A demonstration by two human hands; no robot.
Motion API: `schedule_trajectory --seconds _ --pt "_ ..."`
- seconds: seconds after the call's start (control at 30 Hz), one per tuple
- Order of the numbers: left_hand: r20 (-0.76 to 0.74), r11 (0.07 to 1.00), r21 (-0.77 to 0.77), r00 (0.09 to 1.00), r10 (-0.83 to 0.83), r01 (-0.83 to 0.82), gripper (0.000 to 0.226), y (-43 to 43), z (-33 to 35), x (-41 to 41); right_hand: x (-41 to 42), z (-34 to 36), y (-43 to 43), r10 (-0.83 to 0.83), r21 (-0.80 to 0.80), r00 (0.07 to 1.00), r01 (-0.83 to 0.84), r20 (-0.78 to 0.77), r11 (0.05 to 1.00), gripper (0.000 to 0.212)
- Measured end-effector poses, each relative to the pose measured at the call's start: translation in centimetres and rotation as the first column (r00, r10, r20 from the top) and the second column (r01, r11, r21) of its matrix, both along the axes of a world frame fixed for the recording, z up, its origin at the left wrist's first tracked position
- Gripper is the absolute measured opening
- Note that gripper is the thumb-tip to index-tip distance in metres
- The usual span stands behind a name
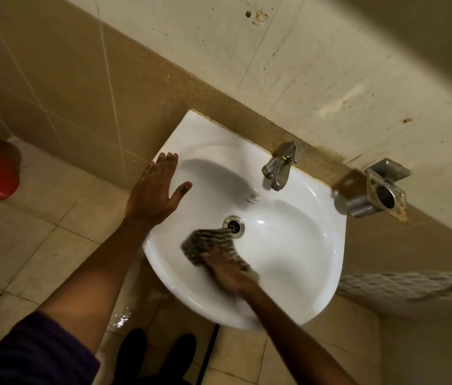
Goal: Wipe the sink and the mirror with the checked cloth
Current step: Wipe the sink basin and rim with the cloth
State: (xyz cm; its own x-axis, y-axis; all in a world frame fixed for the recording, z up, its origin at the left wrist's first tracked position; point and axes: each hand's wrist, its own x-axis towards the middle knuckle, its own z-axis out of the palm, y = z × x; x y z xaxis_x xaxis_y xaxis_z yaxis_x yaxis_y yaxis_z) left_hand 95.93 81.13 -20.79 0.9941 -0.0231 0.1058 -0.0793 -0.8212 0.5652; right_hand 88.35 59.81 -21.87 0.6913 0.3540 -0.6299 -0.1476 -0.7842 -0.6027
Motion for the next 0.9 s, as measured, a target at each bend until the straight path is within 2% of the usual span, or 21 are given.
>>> schedule_trajectory --seconds 0.1,0.17,0.2,0.27,0.33,0.4,0.47,0.57,0.63,0.7,0.77,0.8,0.87,0.9 --pt "0.001 1.000 0.013 1.000 0.011 -0.011 0.079 -0.1 0.0 -0.1 -1.2 3.2 4.3 0.037 0.114 0.996 -0.028 -0.083 0.993 0.044" --pt "0.002 1.000 0.023 1.000 0.004 -0.004 0.076 0.0 -0.1 -0.1 -2.4 3.3 1.9 0.188 0.173 0.979 -0.173 -0.078 0.970 0.046" --pt "0.001 1.000 0.025 1.000 0.003 -0.003 0.076 0.0 -0.1 0.0 -2.7 3.6 -0.8 0.264 0.142 0.962 -0.252 -0.073 0.957 0.046" --pt "0.000 1.000 0.023 1.000 0.007 -0.007 0.076 0.0 -0.1 0.1 -2.6 3.9 -7.3 0.374 0.001 0.922 -0.376 -0.101 0.927 0.042" --pt "-0.001 1.000 0.022 1.000 0.011 -0.011 0.077 0.0 -0.2 0.1 -0.8 4.8 -14.0 0.392 -0.245 0.915 -0.402 -0.092 0.882 0.034" --pt "0.004 1.000 0.020 1.000 0.014 -0.015 0.079 0.0 -0.4 0.1 2.2 5.3 -18.9 0.492 -0.455 0.868 -0.465 -0.066 0.759 0.029" --pt "0.014 0.999 0.026 1.000 0.022 -0.022 0.082 0.0 -0.6 0.2 6.0 4.6 -21.4 0.691 -0.704 0.717 -0.444 0.092 0.554 0.039" --pt "0.031 0.998 0.044 0.999 0.035 -0.036 0.083 0.0 -0.8 0.3 10.8 4.6 -18.9 0.913 -0.833 0.398 -0.471 0.093 0.291 0.061" --pt "0.033 0.998 0.048 0.999 0.041 -0.042 0.083 -0.1 -0.9 0.4 13.2 3.3 -15.4 0.938 -0.814 0.335 -0.518 0.089 0.263 0.064" --pt "0.028 0.998 0.047 0.998 0.049 -0.050 0.083 -0.1 -1.0 0.5 14.2 1.5 -10.6 0.966 -0.846 0.210 -0.479 0.148 0.234 0.058" --pt "0.032 0.997 0.041 0.998 0.062 -0.063 0.083 0.0 -1.1 0.4 14.1 -0.3 -6.4 0.911 -0.813 0.293 -0.426 0.291 0.397 0.045" --pt "0.032 0.997 0.025 0.997 0.068 -0.069 0.082 -0.1 -1.1 0.4 14.1 -0.9 -5.3 0.833 -0.718 0.432 -0.450 0.346 0.531 0.042" --pt "0.031 0.998 -0.009 0.997 0.068 -0.068 0.081 -0.1 -0.8 0.4 14.0 -2.5 -4.4 0.710 -0.598 0.572 -0.419 0.410 0.683 0.064" --pt "0.029 0.998 -0.011 0.997 0.065 -0.065 0.081 -0.1 -0.8 0.4 13.8 -2.7 -4.5 0.582 -0.501 0.672 -0.345 0.459 0.794 0.069"
